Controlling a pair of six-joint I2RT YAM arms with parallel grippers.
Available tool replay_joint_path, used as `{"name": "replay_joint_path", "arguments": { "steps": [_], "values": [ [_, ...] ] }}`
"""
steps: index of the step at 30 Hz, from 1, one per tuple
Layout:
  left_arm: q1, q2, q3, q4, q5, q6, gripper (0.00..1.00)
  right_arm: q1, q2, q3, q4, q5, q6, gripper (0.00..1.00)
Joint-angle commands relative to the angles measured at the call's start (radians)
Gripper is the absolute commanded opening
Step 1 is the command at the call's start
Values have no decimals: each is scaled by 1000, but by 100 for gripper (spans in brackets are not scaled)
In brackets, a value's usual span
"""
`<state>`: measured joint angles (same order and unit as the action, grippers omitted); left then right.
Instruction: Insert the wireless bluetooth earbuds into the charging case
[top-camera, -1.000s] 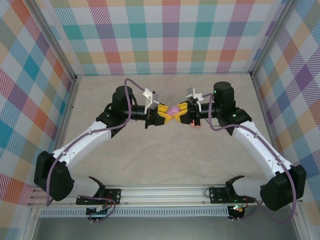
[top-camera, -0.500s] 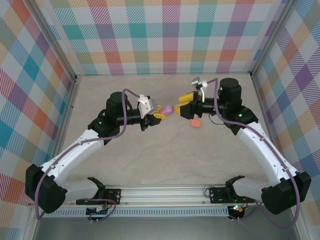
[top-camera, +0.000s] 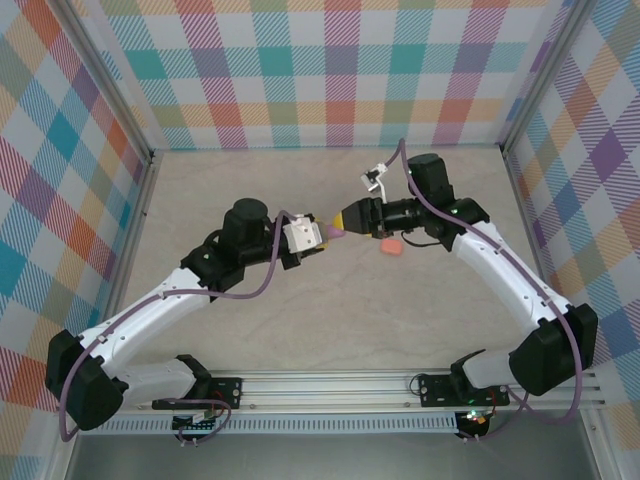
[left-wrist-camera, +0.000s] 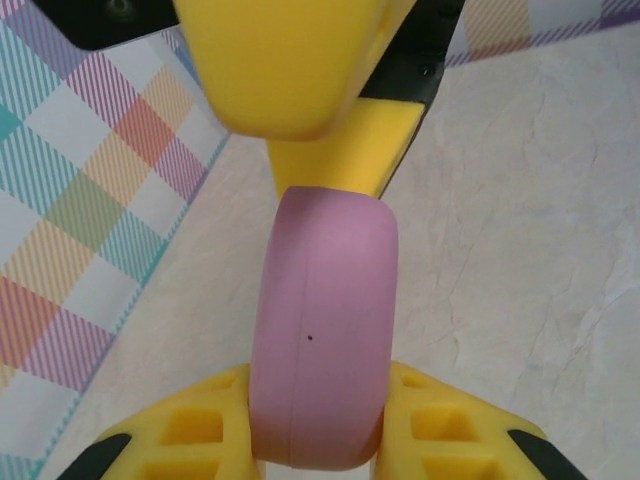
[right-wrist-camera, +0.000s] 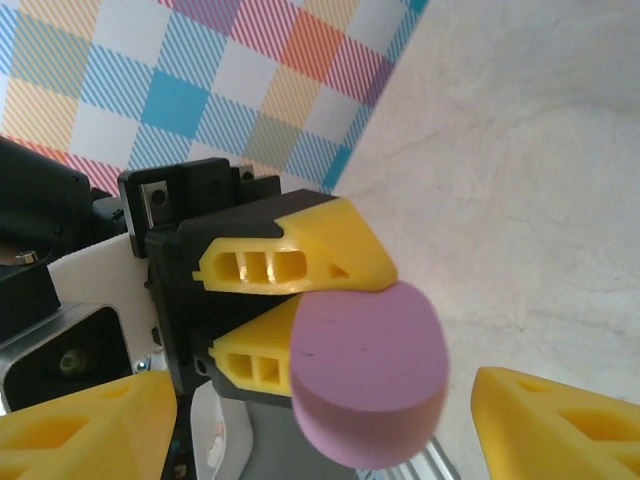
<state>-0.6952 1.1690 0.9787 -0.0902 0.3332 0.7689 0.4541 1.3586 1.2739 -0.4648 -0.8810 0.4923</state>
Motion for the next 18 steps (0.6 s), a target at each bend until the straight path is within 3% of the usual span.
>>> {"name": "replay_joint_path", "arguments": {
  "steps": [1,12,18],
  "values": [
    [-28,-29,31,-20,-69,92,9,6,1,42,-38,-39,13,78],
    [-55,-19,76,-69,-63,142,10,26,58,59,-71,-61,-15,71],
    [-58,-19,94,-93,-69,149,12,34,76,85,-116,-72,-58,60]
  ]
}}
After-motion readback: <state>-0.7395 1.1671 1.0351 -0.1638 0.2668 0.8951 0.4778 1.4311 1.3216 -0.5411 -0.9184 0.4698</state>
